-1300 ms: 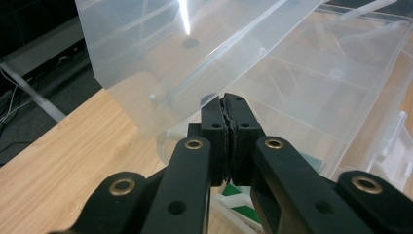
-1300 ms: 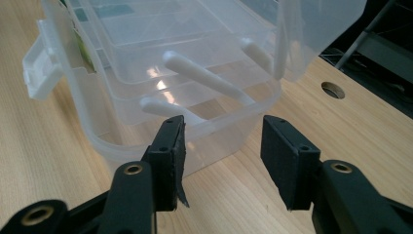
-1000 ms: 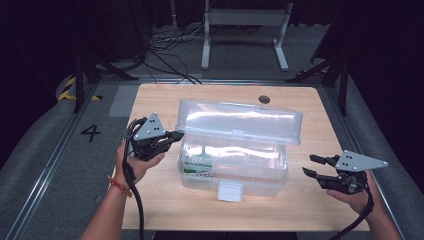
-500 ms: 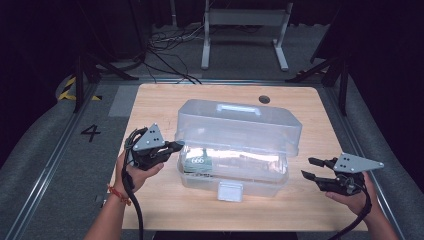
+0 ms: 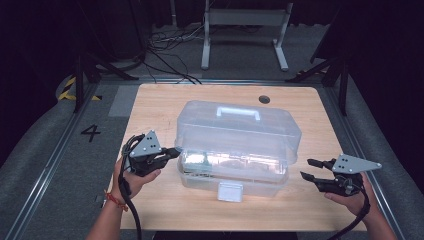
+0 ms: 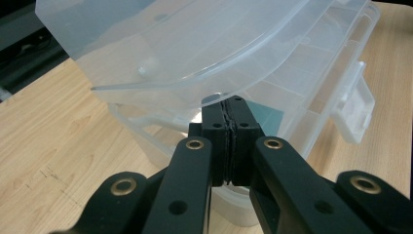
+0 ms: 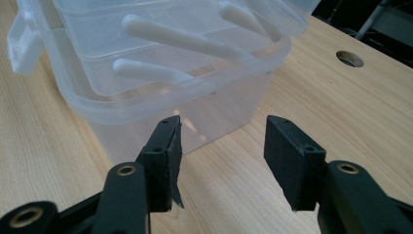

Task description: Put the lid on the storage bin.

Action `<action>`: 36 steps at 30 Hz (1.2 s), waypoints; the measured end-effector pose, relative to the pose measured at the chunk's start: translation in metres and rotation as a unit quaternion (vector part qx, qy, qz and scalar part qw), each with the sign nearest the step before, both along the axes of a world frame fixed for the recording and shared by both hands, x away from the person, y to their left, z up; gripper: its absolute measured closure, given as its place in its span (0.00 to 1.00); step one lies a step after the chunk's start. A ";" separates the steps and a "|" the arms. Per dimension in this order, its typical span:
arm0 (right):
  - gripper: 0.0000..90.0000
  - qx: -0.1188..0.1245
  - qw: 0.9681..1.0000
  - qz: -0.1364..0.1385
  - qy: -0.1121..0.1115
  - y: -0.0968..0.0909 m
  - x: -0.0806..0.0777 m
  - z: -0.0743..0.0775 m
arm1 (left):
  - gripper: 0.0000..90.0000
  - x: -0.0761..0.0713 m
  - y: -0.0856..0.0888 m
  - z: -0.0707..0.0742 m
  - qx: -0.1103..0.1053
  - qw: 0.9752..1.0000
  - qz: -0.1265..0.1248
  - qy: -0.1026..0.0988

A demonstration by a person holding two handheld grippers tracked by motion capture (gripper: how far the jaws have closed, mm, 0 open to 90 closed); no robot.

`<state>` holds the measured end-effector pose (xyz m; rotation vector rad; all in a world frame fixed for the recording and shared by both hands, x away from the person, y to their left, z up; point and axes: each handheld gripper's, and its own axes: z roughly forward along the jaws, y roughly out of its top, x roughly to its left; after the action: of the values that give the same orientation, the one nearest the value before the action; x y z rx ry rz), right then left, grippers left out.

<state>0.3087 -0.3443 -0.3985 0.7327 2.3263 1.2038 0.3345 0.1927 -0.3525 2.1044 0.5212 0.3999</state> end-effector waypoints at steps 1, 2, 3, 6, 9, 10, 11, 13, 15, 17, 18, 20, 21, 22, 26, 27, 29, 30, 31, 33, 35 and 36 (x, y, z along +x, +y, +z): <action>0.55 0.000 1.000 0.000 0.001 0.000 0.000 0.000 | 0.98 0.000 0.001 0.000 0.001 1.000 0.001 0.000; 0.55 0.001 1.000 0.000 0.002 0.000 0.000 0.000 | 0.98 -0.001 0.001 -0.001 0.000 1.000 0.001 0.001; 0.55 0.001 1.000 -0.001 0.002 0.000 0.000 -0.001 | 0.98 -0.001 0.002 -0.002 0.001 1.000 0.002 0.000; 0.55 -0.001 1.000 0.000 0.002 0.001 0.000 -0.002 | 0.98 -0.003 0.003 -0.007 0.002 1.000 0.005 0.004; 0.55 -0.001 1.000 0.001 0.003 0.002 0.000 -0.003 | 0.98 -0.003 0.003 -0.010 0.006 1.000 0.004 0.006; 0.55 0.000 1.000 0.000 0.005 0.002 0.000 -0.004 | 0.98 -0.003 0.002 -0.011 0.011 1.000 0.004 0.008; 0.55 -0.002 1.000 0.000 0.004 0.002 0.000 -0.005 | 0.98 -0.003 0.002 -0.011 0.011 1.000 0.004 0.008; 0.55 -0.004 1.000 0.000 0.006 0.002 0.000 -0.006 | 0.98 -0.004 0.002 -0.014 0.019 1.000 0.004 0.013; 0.55 -0.003 1.000 0.000 0.006 0.002 -0.001 -0.007 | 0.98 -0.005 0.002 -0.015 0.021 1.000 0.004 0.015; 0.55 -0.005 1.000 0.001 0.008 0.002 0.000 -0.008 | 0.98 -0.008 0.003 -0.018 0.031 0.999 0.009 0.017; 0.55 -0.004 1.000 0.000 0.009 0.002 0.000 -0.008 | 0.99 -0.009 0.005 -0.019 0.036 0.999 0.008 0.016; 0.55 -0.005 1.000 0.001 0.006 0.003 0.000 -0.007 | 0.99 -0.010 0.006 -0.020 0.034 0.999 0.009 0.022; 0.54 -0.003 1.000 0.003 0.005 0.003 0.000 -0.006 | 0.99 -0.011 0.007 -0.024 0.040 0.999 0.010 0.028; 0.54 -0.003 1.000 0.003 0.005 0.003 0.000 -0.006 | 0.98 -0.011 0.007 -0.024 0.040 0.999 0.010 0.028; 0.54 -0.010 1.000 0.002 0.000 0.004 0.000 -0.007 | 0.99 -0.015 0.005 -0.043 0.091 0.995 0.022 0.041; 0.54 -0.010 1.000 0.002 0.000 0.004 0.000 -0.007 | 0.97 -0.015 0.005 -0.043 0.091 0.995 0.022 0.041; 0.53 -0.013 1.000 -0.001 0.003 0.003 -0.001 -0.007 | 0.96 -0.017 0.012 -0.048 0.075 0.995 0.021 0.057; 0.53 -0.014 1.000 -0.003 0.005 0.002 -0.001 -0.007 | 0.94 -0.018 0.013 -0.050 0.080 0.995 0.026 0.056; 0.53 -0.016 1.000 -0.004 0.004 0.001 -0.001 -0.007 | 0.92 -0.019 0.015 -0.051 0.080 0.995 0.029 0.058; 0.53 -0.019 1.000 -0.007 0.006 0.000 0.000 -0.008 | 0.88 -0.021 0.020 -0.056 0.085 0.994 0.032 0.064; 0.52 -0.030 0.999 -0.009 0.011 -0.002 0.001 -0.008 | 0.84 -0.024 0.024 -0.061 0.089 0.993 0.038 0.065; 0.52 -0.036 0.999 -0.010 0.010 -0.003 0.001 -0.009 | 0.83 -0.025 0.026 -0.064 0.094 0.992 0.042 0.067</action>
<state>0.3096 -0.3471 -0.4075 0.7449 2.3604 1.1023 0.3097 0.2185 -0.4164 2.3076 0.6753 0.3700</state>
